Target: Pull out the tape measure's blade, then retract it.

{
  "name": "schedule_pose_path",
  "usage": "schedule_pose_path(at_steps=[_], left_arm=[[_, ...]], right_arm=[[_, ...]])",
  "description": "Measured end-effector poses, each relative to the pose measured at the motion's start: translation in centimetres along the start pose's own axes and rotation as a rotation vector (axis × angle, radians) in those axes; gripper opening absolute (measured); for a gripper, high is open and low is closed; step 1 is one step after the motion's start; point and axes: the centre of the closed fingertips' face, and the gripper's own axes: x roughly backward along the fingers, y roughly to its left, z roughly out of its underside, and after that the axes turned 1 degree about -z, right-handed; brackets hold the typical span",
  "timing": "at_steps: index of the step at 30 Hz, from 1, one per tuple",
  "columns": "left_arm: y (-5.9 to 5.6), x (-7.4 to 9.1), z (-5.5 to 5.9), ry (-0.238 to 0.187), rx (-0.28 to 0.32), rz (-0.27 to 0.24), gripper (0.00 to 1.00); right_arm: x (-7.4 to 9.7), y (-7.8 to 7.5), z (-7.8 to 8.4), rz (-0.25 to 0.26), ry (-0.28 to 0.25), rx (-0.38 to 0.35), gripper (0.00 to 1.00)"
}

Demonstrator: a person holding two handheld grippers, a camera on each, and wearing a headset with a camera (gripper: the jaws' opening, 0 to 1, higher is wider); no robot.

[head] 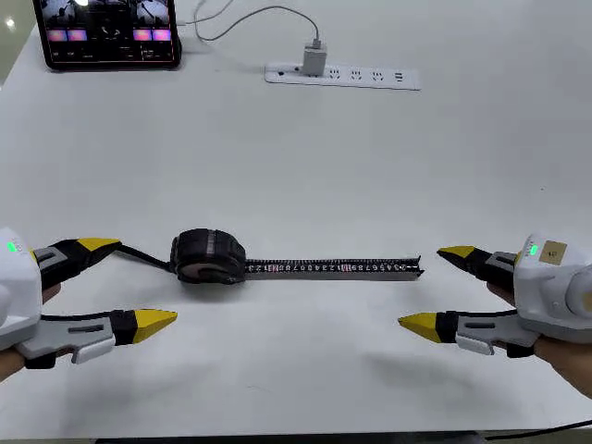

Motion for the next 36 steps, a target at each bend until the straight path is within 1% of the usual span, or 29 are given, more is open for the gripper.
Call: schedule_pose_path(at_steps=[5, 8, 9, 11, 16, 18, 19, 23, 25, 27, 29, 34, 36], left_arm=[[-0.3, 0.4, 0.5, 0.0, 0.008, -0.013, 0.69], [-0.5, 0.5, 0.7, -0.003, 0.023, -0.022, 0.72], [-0.6, 0.5, 0.8, -0.004, 0.02, -0.028, 0.73], [-0.8, 0.5, 0.9, -0.007, 0.033, -0.026, 0.74], [-1.3, 0.6, 1.3, -0.007, 0.04, -0.031, 0.75], [-1.3, 0.7, 1.4, -0.01, 0.038, -0.045, 0.77], [-1.3, 0.7, 1.5, -0.01, 0.047, -0.044, 0.77], [-1.5, 0.8, 1.9, -0.011, 0.05, -0.053, 0.78], [-1.6, 0.8, 2.0, -0.012, 0.06, -0.054, 0.79], [-1.6, 0.9, 2.2, -0.009, 0.051, -0.068, 0.81], [-1.8, 0.9, 2.2, -0.013, 0.066, -0.065, 0.82], [-2.1, 0.9, 2.4, -0.018, 0.069, -0.072, 0.84], [-2.2, 0.9, 2.7, -0.015, 0.066, -0.072, 0.85]], right_arm=[[0.3, 0.5, 0.6, 0.006, -0.004, -0.017, 0.68], [0.5, 0.8, 0.9, 0.011, -0.004, -0.021, 0.69], [0.5, 0.9, 1.0, 0.011, -0.004, -0.025, 0.69], [0.6, 1.0, 1.0, 0.017, -0.014, -0.032, 0.72], [0.7, 1.5, 1.3, 0.024, -0.021, -0.045, 0.76], [0.6, 1.6, 1.4, 0.028, -0.028, -0.051, 0.77], [0.7, 1.8, 1.4, 0.029, -0.029, -0.05, 0.78], [0.7, 2.3, 1.6, 0.034, -0.035, -0.057, 0.81], [0.6, 2.5, 1.8, 0.037, -0.034, -0.058, 0.82], [0.6, 2.7, 2.0, 0.037, -0.03, -0.061, 0.83], [0.6, 2.9, 2.1, 0.038, -0.031, -0.063, 0.84], [0.6, 3.1, 2.5, 0.041, -0.028, -0.069, 0.87], [0.7, 3.1, 2.7, 0.047, -0.026, -0.067, 0.9]])
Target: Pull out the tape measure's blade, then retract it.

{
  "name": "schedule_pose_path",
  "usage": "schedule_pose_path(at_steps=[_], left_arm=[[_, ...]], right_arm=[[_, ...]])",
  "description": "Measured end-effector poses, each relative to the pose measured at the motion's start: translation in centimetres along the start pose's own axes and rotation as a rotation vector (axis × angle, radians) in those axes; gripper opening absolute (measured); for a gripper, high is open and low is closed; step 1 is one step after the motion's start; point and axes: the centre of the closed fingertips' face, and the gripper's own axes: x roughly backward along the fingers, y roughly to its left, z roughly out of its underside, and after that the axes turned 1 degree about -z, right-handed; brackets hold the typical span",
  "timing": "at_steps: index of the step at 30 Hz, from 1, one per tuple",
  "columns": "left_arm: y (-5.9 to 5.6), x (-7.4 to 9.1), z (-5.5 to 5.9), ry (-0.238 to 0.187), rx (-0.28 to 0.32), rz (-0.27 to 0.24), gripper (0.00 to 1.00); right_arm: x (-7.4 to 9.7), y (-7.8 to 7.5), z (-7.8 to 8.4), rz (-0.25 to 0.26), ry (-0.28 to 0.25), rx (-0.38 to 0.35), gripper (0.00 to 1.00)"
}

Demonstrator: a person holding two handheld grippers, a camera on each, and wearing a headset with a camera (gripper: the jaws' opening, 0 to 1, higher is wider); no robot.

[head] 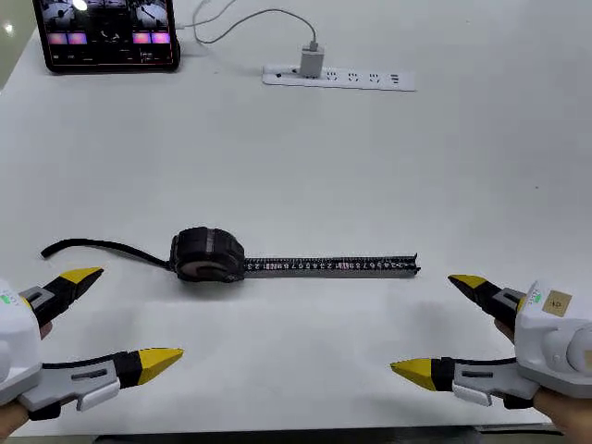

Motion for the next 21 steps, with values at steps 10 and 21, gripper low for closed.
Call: schedule_pose_path(at_steps=[10, 21], left_arm=[[0.0, 0.3, 0.4, -0.004, 0.01, -0.013, 0.86], [-0.4, 0.3, 1.0, 0.01, -0.011, -0.019, 0.87]], right_arm=[[0.1, 0.2, 0.8, 0.009, 0.004, -0.014, 0.94], [-0.1, 0.4, 1.3, 0.008, 0.009, -0.008, 0.97]])
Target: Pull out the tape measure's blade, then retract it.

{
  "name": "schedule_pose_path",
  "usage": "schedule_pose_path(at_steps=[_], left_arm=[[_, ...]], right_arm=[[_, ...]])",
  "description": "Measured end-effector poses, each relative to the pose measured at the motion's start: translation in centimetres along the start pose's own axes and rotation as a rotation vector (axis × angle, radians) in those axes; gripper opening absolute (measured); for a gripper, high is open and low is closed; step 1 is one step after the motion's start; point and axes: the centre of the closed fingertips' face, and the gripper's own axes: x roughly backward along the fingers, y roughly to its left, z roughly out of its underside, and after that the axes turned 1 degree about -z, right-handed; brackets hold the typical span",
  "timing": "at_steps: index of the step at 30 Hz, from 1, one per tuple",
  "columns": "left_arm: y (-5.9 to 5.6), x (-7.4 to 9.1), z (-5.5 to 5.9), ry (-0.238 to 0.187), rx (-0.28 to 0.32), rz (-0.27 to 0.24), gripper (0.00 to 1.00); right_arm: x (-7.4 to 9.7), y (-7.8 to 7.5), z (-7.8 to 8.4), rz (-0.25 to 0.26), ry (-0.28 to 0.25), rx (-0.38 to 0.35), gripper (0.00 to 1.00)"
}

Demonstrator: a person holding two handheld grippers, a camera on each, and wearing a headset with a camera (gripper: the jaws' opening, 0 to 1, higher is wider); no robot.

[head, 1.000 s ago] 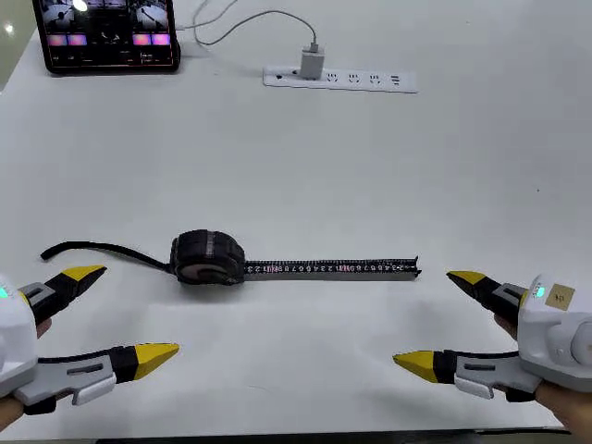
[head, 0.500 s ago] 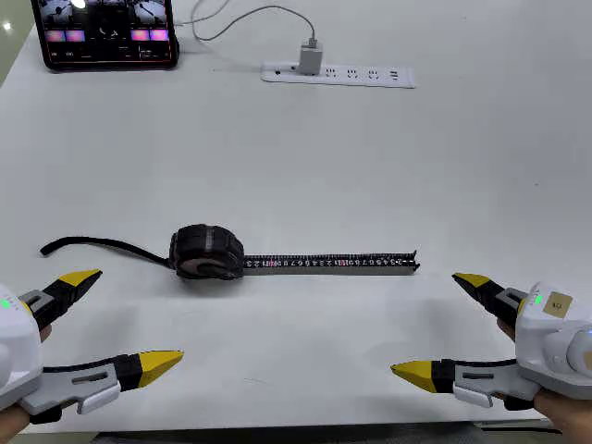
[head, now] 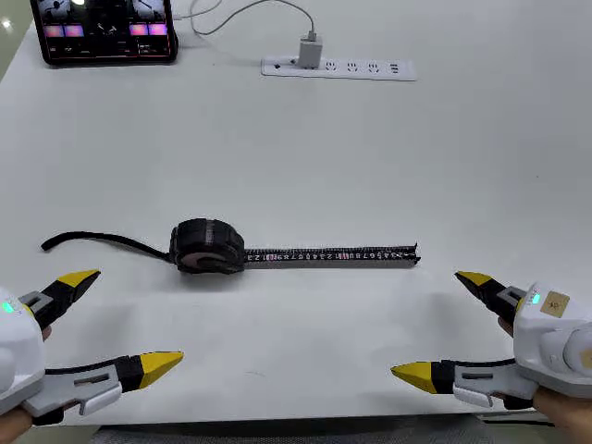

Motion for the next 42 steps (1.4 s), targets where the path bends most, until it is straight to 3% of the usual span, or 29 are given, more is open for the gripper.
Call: schedule_pose_path(at_steps=[14, 42], left_arm=[[-0.54, 0.29, 0.06, 0.0, 0.009, 0.021, 0.92], [-0.94, -0.29, -0.33, 0.001, 0.001, 0.027, 0.89]], right_arm=[[0.18, 0.54, 0.08, -0.01, 0.002, 0.008, 0.99], [0.0, 0.64, 0.56, -0.011, 0.022, 0.007, 0.99]])
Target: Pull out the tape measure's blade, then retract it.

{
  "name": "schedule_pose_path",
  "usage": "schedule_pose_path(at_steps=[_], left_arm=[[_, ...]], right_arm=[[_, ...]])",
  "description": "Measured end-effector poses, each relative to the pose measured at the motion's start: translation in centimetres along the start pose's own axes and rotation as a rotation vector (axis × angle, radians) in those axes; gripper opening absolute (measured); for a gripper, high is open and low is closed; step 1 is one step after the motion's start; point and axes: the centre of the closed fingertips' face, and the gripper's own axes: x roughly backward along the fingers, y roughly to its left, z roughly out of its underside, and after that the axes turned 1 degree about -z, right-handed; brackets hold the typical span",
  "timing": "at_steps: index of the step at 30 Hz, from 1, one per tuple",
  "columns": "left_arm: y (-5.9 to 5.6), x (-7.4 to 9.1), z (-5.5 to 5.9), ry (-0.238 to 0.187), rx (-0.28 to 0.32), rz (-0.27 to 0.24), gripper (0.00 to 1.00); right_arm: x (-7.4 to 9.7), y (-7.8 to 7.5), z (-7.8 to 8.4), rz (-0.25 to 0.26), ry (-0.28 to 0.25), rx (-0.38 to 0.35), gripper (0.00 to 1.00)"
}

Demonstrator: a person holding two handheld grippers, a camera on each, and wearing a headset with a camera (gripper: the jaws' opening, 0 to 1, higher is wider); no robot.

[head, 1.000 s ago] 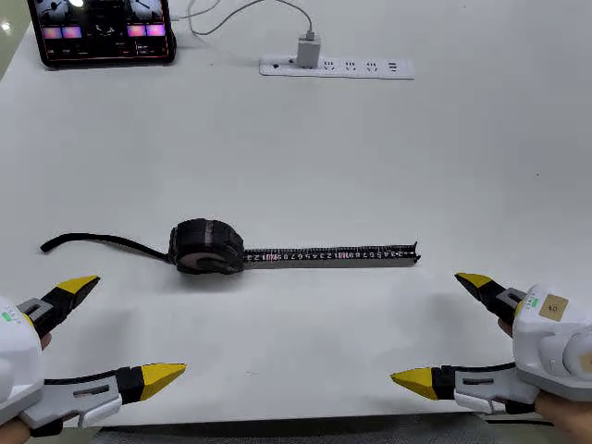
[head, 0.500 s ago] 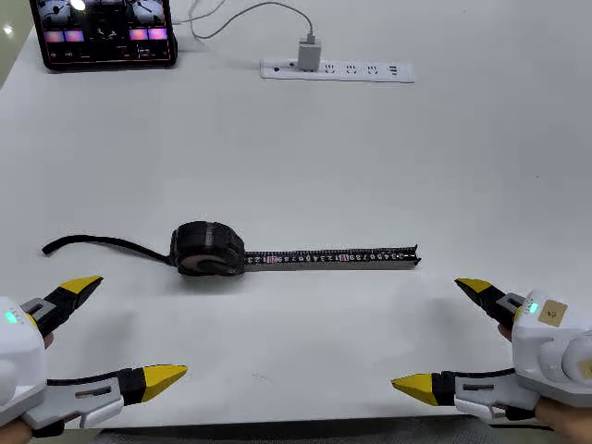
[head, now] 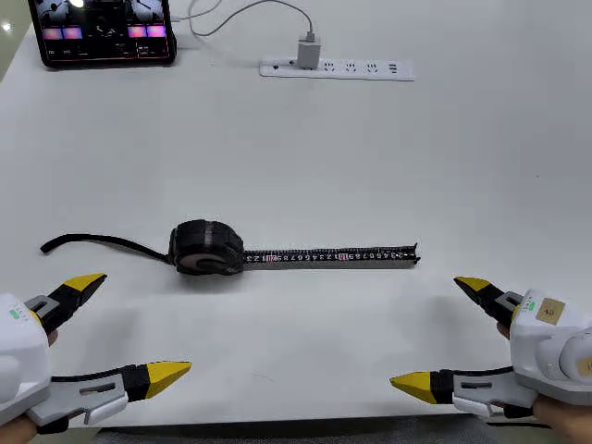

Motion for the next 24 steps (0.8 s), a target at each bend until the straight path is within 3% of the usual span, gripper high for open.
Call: schedule_pose_path(at_steps=[13, 24], left_arm=[[-0.4, -1.2, -1.5, -0.032, 0.037, -0.069, 0.91], [0.0, -2.5, -2.7, -0.044, 0.084, -0.105, 0.9]], right_arm=[[0.0, 0.0, -0.3, -0.004, -0.005, 0.0, 0.99], [0.0, -0.1, -0.4, -0.004, -0.007, 0.002, 0.99]])
